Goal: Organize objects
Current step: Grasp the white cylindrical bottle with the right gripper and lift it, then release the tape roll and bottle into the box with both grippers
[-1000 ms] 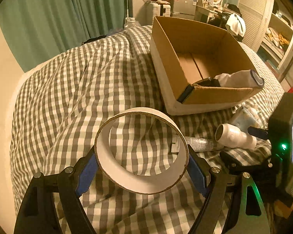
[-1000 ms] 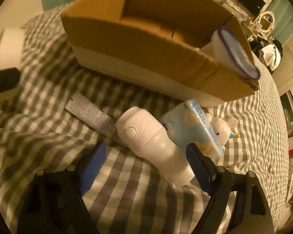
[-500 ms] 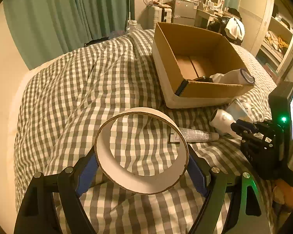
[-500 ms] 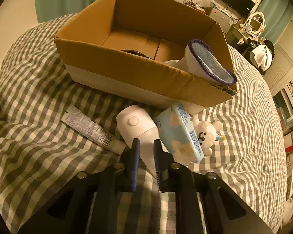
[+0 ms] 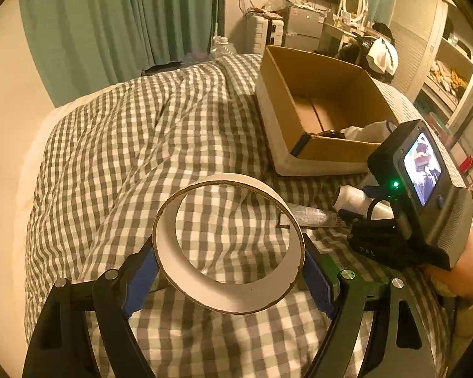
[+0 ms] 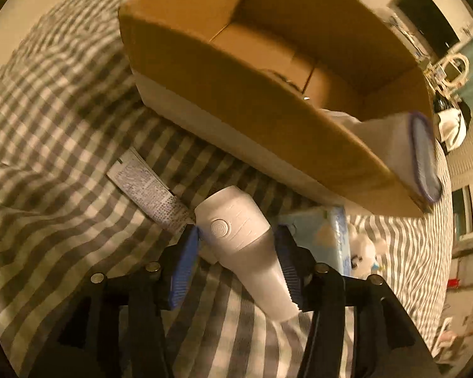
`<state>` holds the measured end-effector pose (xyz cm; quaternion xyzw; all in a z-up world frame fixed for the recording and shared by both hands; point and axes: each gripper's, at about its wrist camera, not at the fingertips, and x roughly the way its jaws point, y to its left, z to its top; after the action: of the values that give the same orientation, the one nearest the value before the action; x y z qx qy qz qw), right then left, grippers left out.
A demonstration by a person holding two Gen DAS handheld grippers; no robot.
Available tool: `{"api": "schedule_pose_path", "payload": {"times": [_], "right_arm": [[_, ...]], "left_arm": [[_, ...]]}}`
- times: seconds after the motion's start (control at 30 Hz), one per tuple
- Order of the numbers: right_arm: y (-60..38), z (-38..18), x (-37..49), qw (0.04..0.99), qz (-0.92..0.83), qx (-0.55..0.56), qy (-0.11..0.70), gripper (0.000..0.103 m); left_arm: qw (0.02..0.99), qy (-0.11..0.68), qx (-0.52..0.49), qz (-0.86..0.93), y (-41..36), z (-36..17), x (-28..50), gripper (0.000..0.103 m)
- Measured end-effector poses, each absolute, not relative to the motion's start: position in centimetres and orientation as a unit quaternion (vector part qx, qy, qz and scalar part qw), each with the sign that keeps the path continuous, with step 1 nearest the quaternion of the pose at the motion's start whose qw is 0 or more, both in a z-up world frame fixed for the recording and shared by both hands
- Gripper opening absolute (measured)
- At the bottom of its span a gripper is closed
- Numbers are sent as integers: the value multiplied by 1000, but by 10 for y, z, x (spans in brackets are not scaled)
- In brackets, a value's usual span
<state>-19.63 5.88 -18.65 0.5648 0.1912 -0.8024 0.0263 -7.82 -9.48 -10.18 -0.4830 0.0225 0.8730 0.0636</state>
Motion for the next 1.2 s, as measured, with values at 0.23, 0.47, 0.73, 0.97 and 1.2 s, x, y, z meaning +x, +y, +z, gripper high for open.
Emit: {"api": "schedule_pose_path", "payload": {"times": [0.23,0.47,0.73,0.97,1.2], "right_arm": [[75,-175,-199,12,-819,551,156,50],[106,-129,-173,31,-862,503,53,49],[87,-54,-141,53,-904,423,28,48],[84,6,-127,72,-928,364,20,48],[99,43,-147,73,-940,332,10,48]], "left_arm": [[48,8,-487,872,-111,-107,-79,84],[44,8,-480,876,-112,-101,-76,84],[65,28,-449,891,-85,-72,-70,84],[115,27,-425,897,-51,-33,-87,84],[146,40,-394,906,-16,-6,-126,84]]}}
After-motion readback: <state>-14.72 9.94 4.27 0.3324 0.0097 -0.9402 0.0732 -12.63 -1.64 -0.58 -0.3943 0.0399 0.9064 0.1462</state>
